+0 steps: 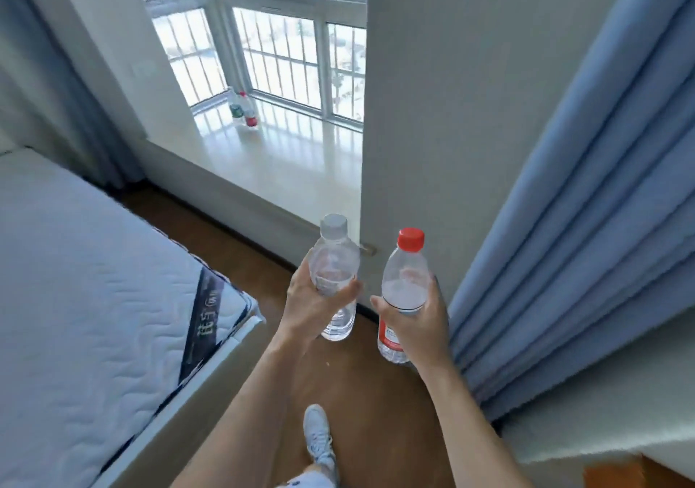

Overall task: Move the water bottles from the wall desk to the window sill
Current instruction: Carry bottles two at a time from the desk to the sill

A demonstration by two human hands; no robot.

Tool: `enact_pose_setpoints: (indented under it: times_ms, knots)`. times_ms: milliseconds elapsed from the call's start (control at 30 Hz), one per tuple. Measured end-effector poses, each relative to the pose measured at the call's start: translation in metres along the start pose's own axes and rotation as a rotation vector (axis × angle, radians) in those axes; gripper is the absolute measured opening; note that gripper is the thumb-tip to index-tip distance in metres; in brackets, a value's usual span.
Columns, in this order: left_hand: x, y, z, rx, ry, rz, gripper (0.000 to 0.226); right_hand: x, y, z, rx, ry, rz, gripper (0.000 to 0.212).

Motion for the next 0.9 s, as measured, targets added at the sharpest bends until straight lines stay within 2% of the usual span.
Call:
enact_pose_setpoints:
  times_ms: [167, 300, 433, 533, 667, 900]
  knots:
    - [-0.081, 0.035, 0.049, -0.057, -0.158, 0.042, 0.071, 0.097, 0.007, 0.049, -0.018, 0.15, -0.004, 0.058]
    - [-0.127, 0.053, 0.107, -0.067, -0.233, 0.055, 0.065, 0.172, 0.017, 0.103, -0.028, 0.223, 0.011, 0.064]
    - [-0.165, 0.068, 0.173, -0.082, -0.279, 0.075, 0.065, 0.237, 0.026, 0.158, -0.03, 0.262, 0.012, 0.06]
    - [-0.189, 0.077, 0.217, -0.099, -0.292, 0.098, 0.064, 0.279, 0.031, 0.193, -0.027, 0.289, 0.017, 0.06]
    - [-0.214, 0.085, 0.261, -0.103, -0.325, 0.126, 0.076, 0.322, 0.035, 0.226, -0.037, 0.337, -0.008, 0.056]
    - [-0.249, 0.1, 0.33, -0.12, -0.398, 0.209, 0.069, 0.394, 0.038, 0.284, -0.054, 0.425, -0.037, 0.053]
Point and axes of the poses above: each hand's wrist, its own z-axis towards the middle knuckle, its own x-axis out of the palm, y = z × x, the point moved 8 cm from there along z, towards the middle knuckle
